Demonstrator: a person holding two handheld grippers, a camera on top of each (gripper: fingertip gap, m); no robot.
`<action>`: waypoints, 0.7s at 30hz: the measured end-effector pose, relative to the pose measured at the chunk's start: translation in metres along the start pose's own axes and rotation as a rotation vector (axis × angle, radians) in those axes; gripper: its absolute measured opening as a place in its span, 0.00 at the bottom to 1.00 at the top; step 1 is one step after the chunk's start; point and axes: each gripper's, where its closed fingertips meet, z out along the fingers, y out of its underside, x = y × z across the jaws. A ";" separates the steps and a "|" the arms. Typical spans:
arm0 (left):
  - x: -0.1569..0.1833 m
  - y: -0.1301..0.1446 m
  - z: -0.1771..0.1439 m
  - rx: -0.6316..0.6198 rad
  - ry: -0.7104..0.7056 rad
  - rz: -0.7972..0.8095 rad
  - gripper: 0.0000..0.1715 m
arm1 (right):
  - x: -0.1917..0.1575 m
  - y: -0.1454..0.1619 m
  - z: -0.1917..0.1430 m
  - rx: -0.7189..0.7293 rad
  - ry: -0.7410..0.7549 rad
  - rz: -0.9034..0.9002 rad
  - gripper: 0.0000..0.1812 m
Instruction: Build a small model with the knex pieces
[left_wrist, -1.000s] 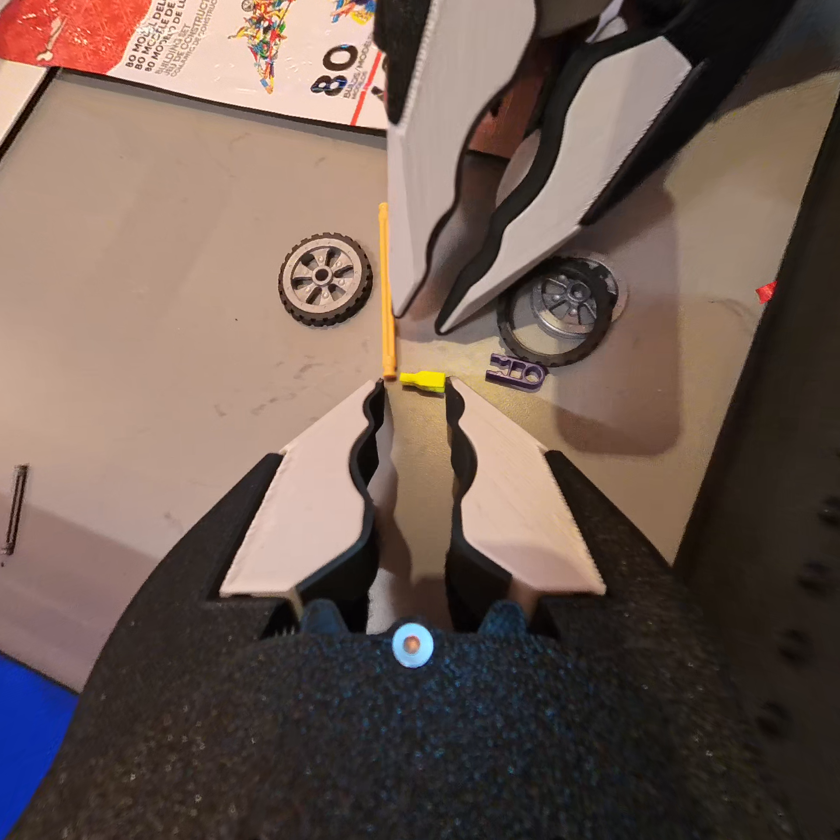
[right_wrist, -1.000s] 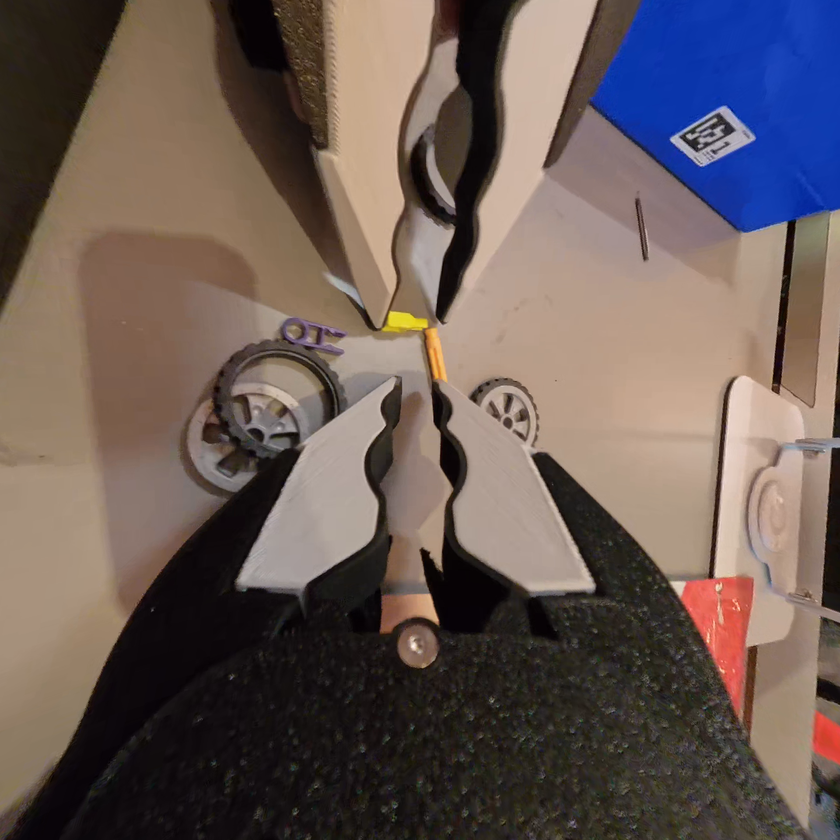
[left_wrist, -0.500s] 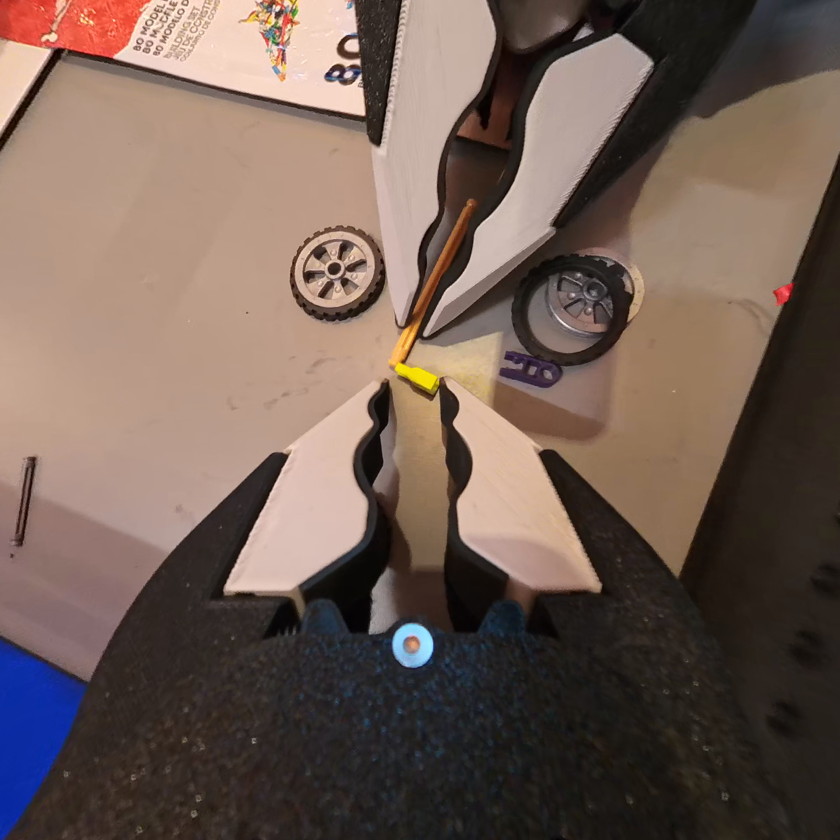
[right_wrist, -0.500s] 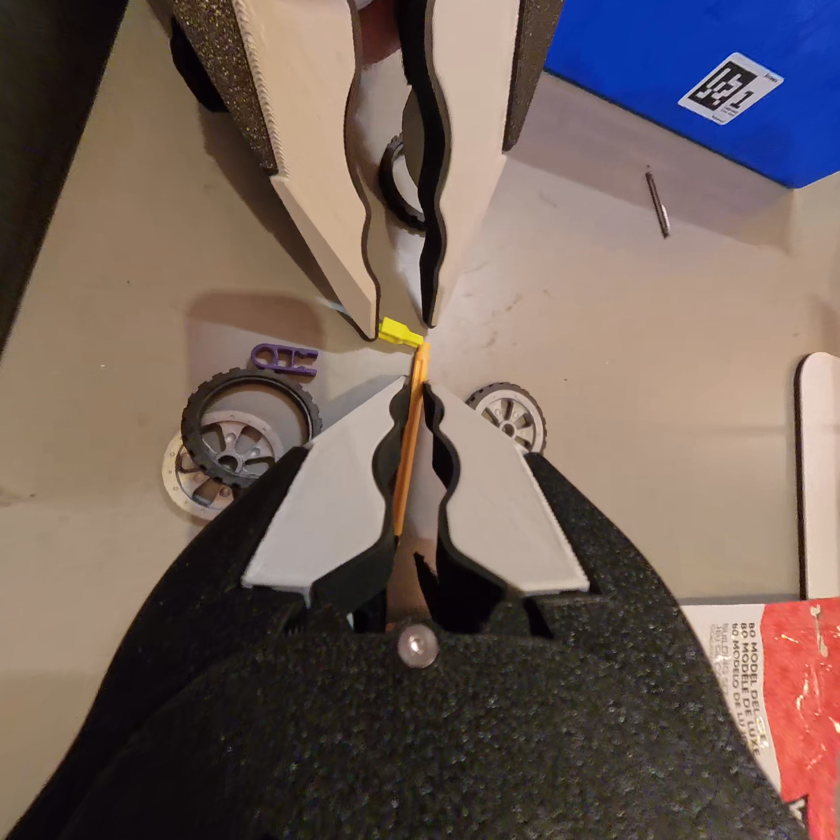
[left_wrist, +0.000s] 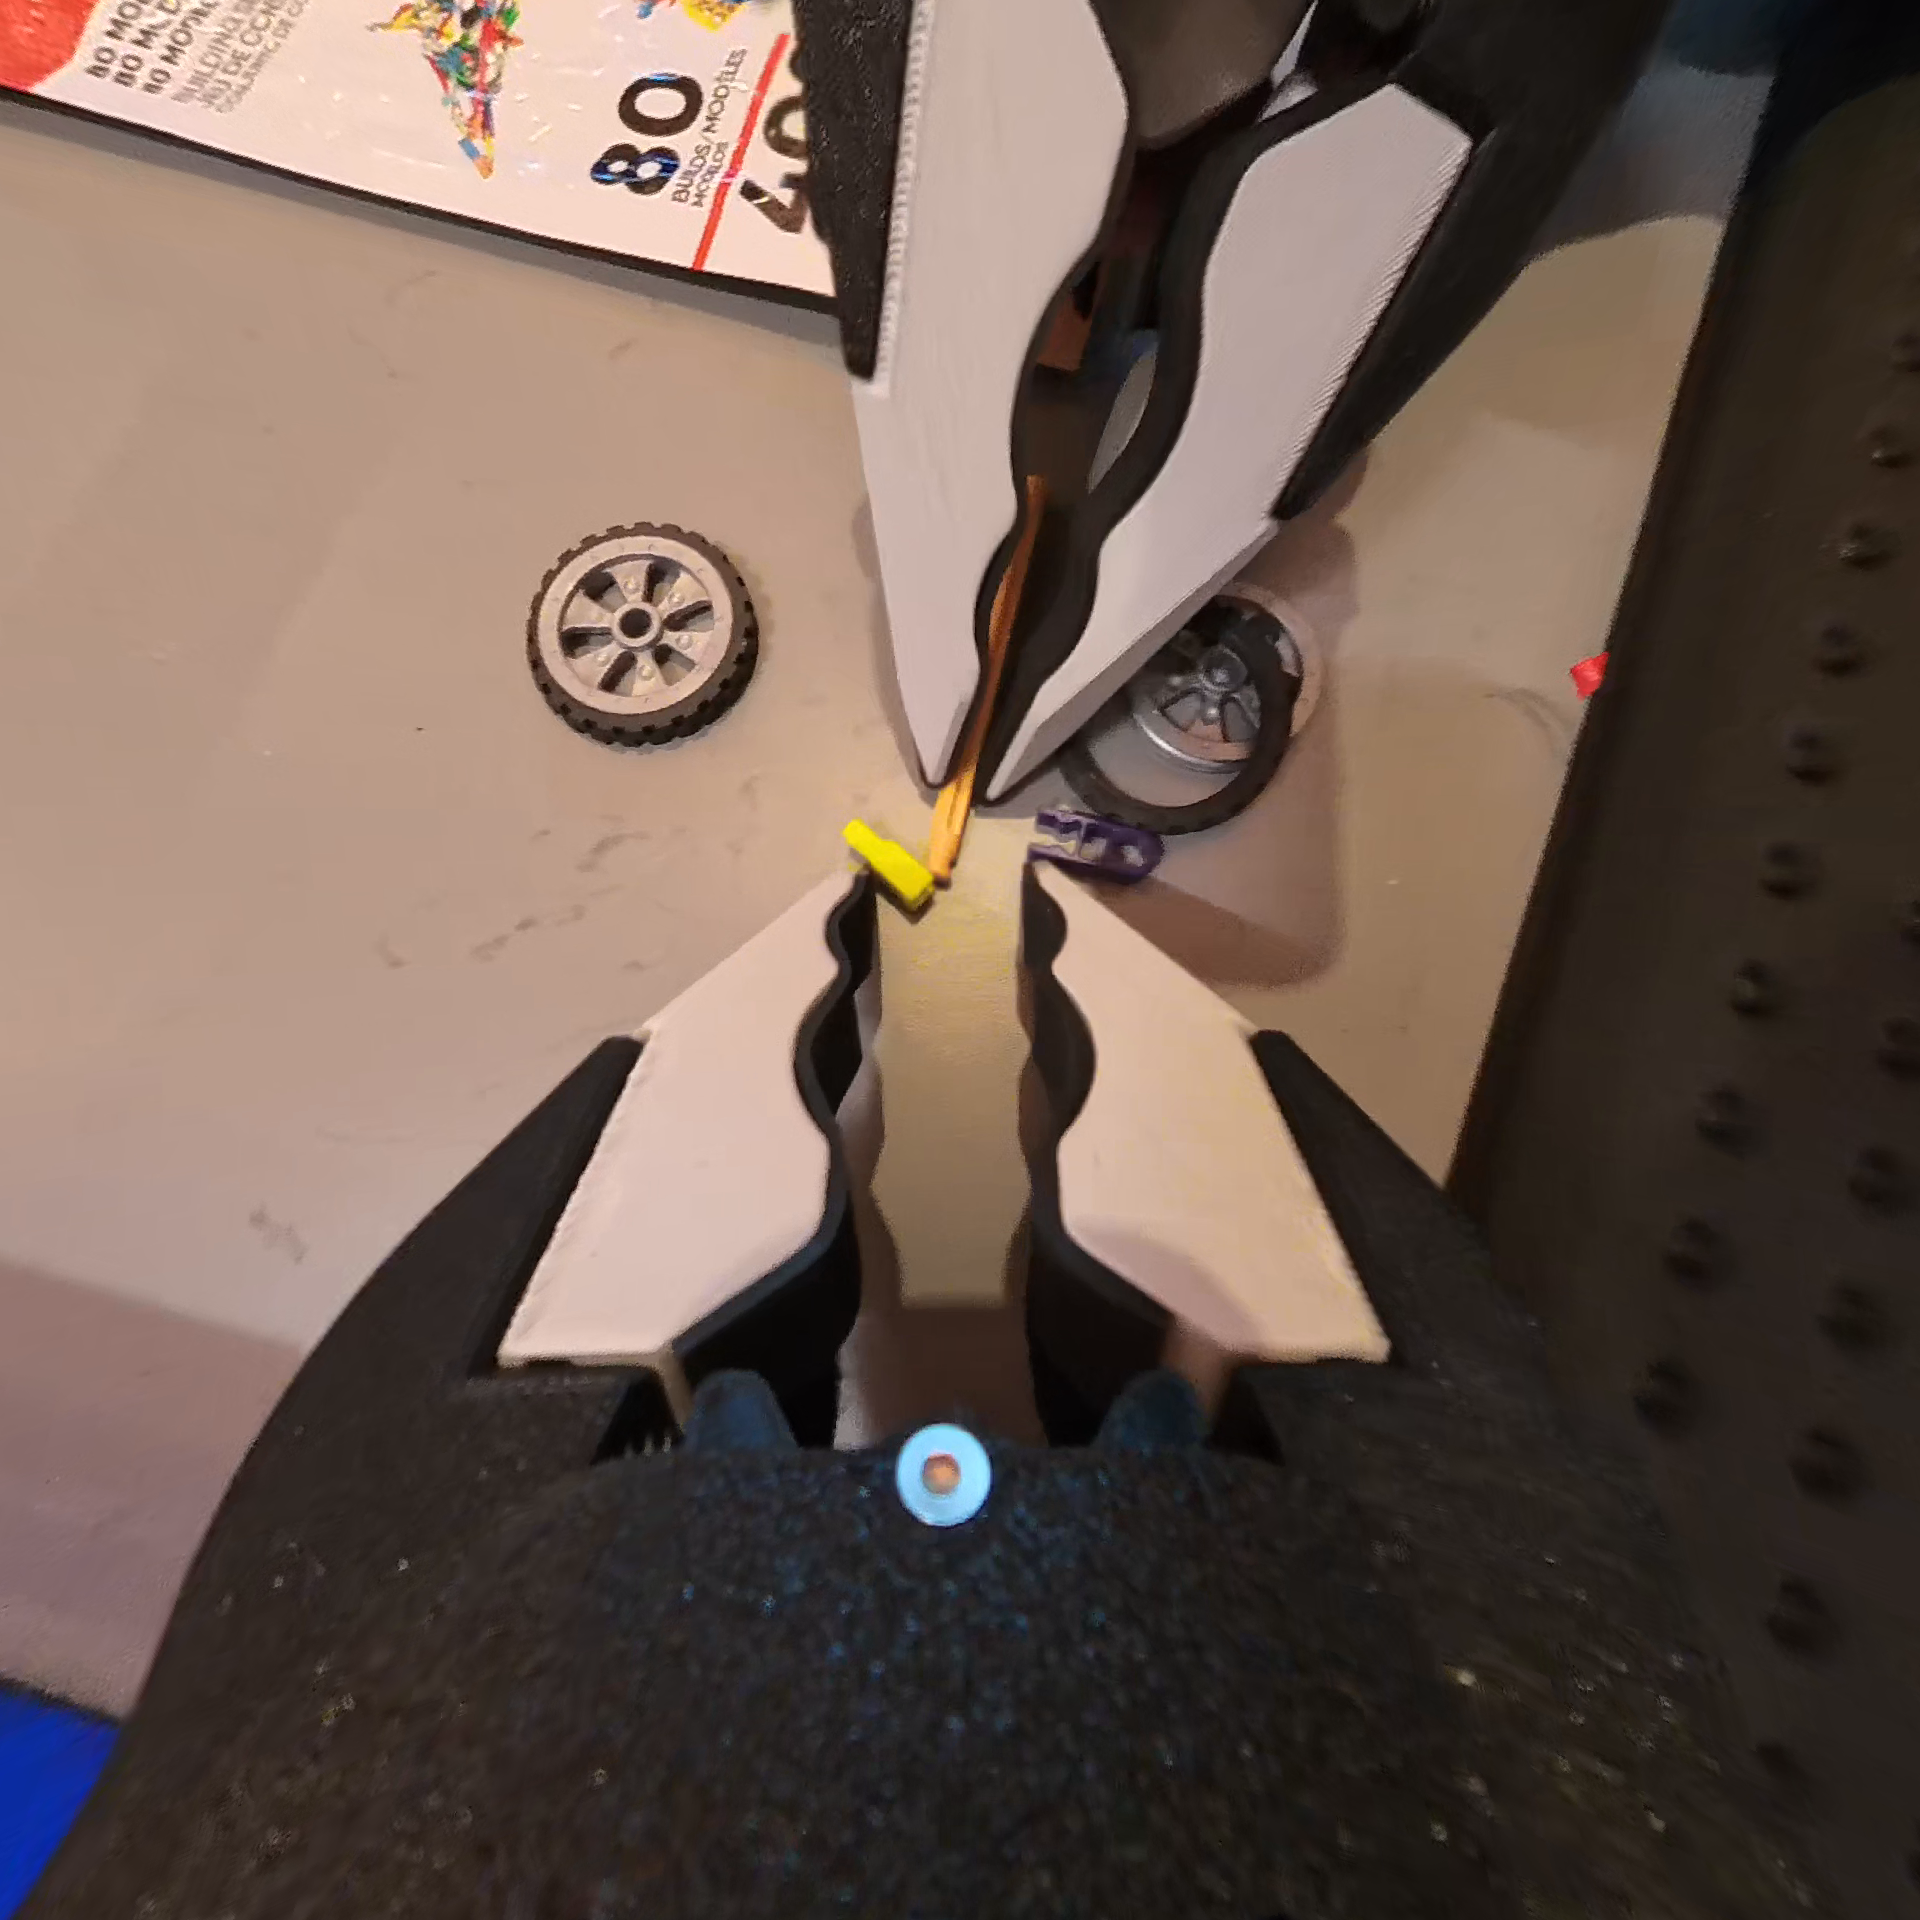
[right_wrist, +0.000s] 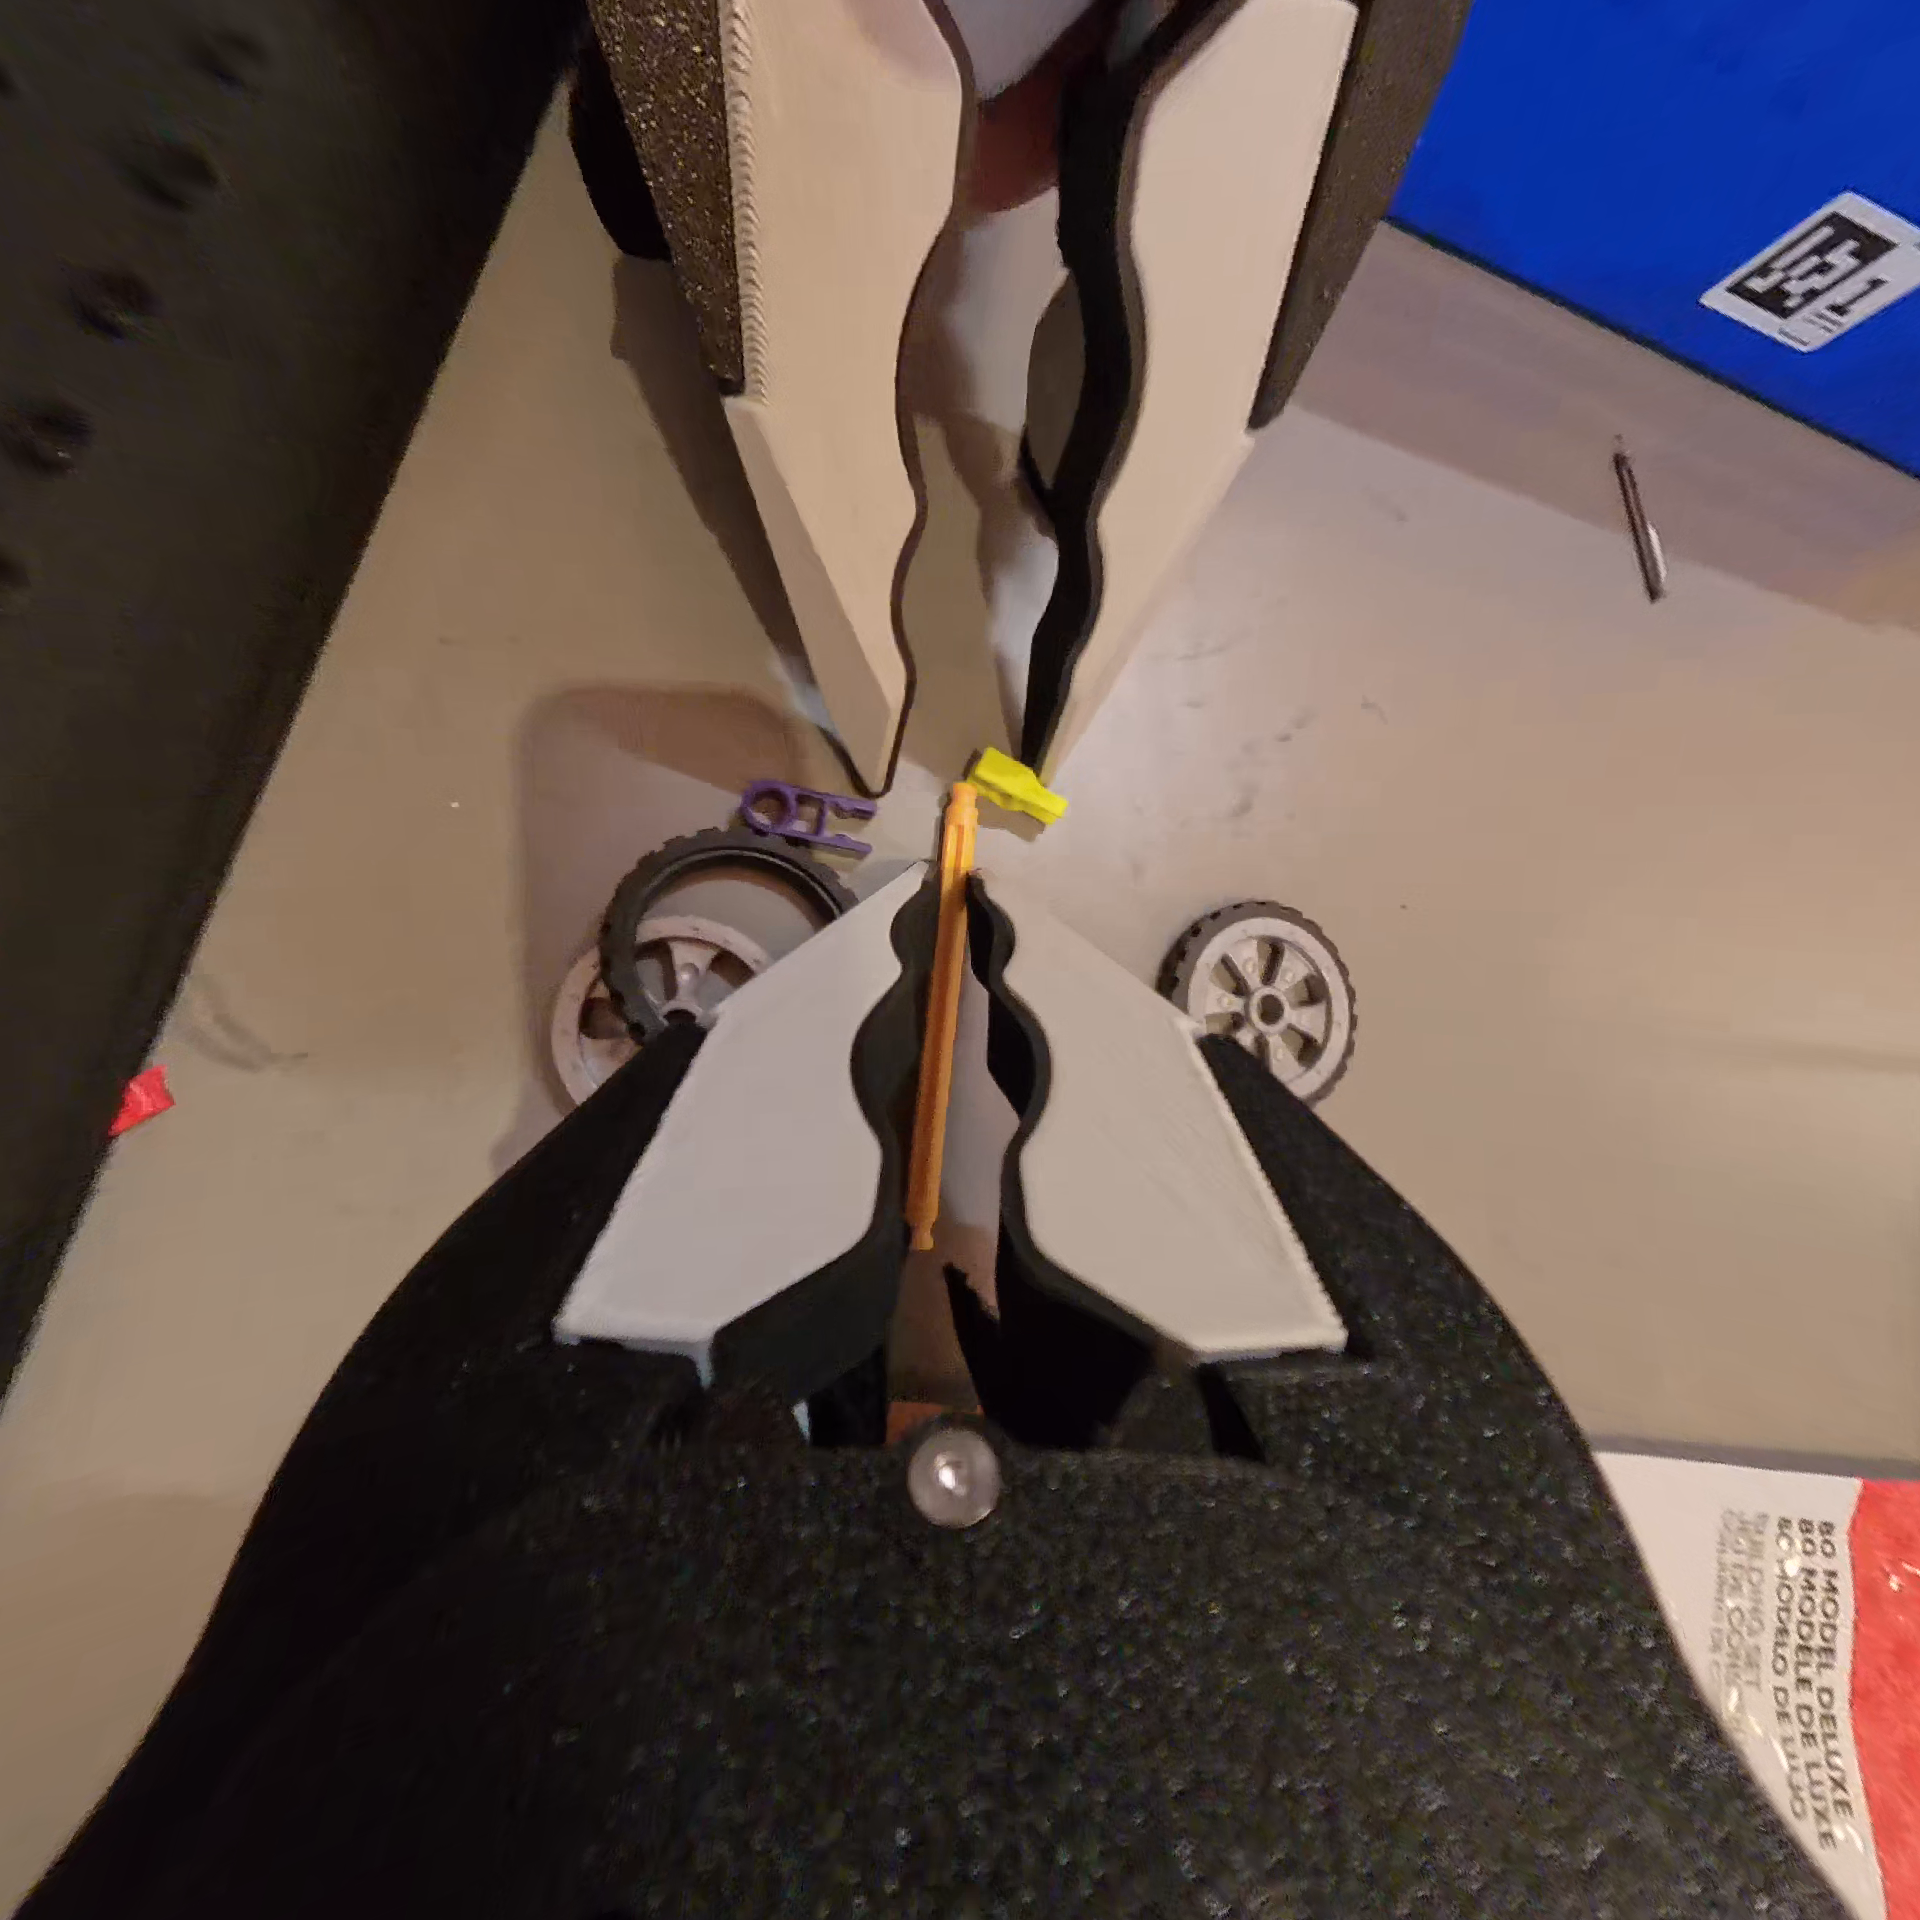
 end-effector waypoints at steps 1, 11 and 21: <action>0.001 0.000 0.000 0.000 0.003 -0.002 0.16 | 0.000 0.000 0.000 0.003 0.003 0.001 0.02; 0.004 0.005 -0.006 -0.016 0.023 -0.061 0.22 | -0.002 -0.001 0.000 0.006 0.003 0.003 0.02; 0.020 -0.001 -0.002 0.001 0.077 -0.064 0.24 | -0.010 -0.002 -0.004 0.013 -0.031 -0.004 0.03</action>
